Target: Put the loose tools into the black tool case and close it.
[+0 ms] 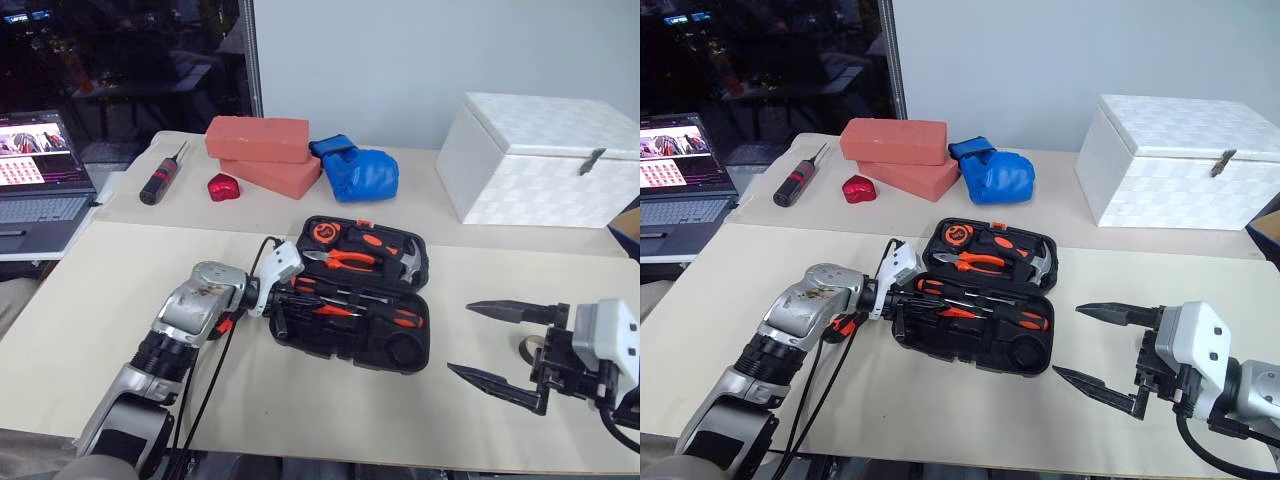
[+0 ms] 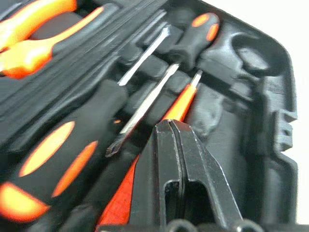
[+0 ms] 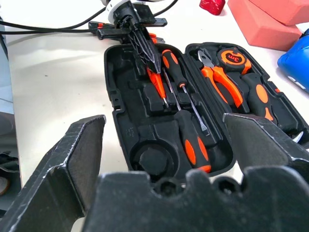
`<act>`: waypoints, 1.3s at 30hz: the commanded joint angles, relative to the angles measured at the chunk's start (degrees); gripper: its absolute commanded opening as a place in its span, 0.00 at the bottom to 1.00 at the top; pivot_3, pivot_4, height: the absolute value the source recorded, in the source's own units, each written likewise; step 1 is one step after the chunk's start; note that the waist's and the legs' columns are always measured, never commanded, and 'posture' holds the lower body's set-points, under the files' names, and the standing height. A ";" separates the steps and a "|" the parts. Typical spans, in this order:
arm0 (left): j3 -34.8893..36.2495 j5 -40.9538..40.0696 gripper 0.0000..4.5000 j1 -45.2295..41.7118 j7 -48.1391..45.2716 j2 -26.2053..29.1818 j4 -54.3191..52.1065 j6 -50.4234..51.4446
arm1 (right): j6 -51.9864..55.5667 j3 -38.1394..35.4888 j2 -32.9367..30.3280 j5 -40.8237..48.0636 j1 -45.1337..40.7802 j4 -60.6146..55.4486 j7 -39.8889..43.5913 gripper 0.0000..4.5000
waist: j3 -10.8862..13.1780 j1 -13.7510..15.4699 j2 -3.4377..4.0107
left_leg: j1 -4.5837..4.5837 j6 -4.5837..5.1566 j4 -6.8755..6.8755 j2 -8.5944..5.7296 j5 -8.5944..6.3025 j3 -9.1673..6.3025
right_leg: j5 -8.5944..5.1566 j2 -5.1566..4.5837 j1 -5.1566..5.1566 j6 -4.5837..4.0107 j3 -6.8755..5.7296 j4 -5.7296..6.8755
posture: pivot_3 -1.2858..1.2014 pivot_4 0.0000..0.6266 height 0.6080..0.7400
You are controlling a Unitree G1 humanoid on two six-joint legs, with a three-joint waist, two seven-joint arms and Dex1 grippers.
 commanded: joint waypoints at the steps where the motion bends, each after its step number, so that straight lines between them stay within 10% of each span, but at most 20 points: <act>1: 0.25 0.20 0.00 -0.57 0.94 -0.77 0.22 -2.23 | -1.33 -2.13 0.47 -0.01 0.04 -0.61 0.04 1.00 | 0.00 0.02 0.00 | 0.00 0.00 0.00 0.00 0.00 0.00 | 0.00 0.00 0.00 0.00 0.00 0.00 | 0.52 0.24 1.00; 39: -2.09 0.72 0.00 1.70 1.39 0.33 1.82 -4.18 | -1.02 -2.18 1.04 0.28 1.27 -1.25 0.12 1.00 | -0.01 0.10 0.03 | -0.02 0.00 0.00 -0.04 0.00 0.00 | 0.00 -0.05 0.02 0.01 -0.01 -0.06 | 0.52 0.24 1.00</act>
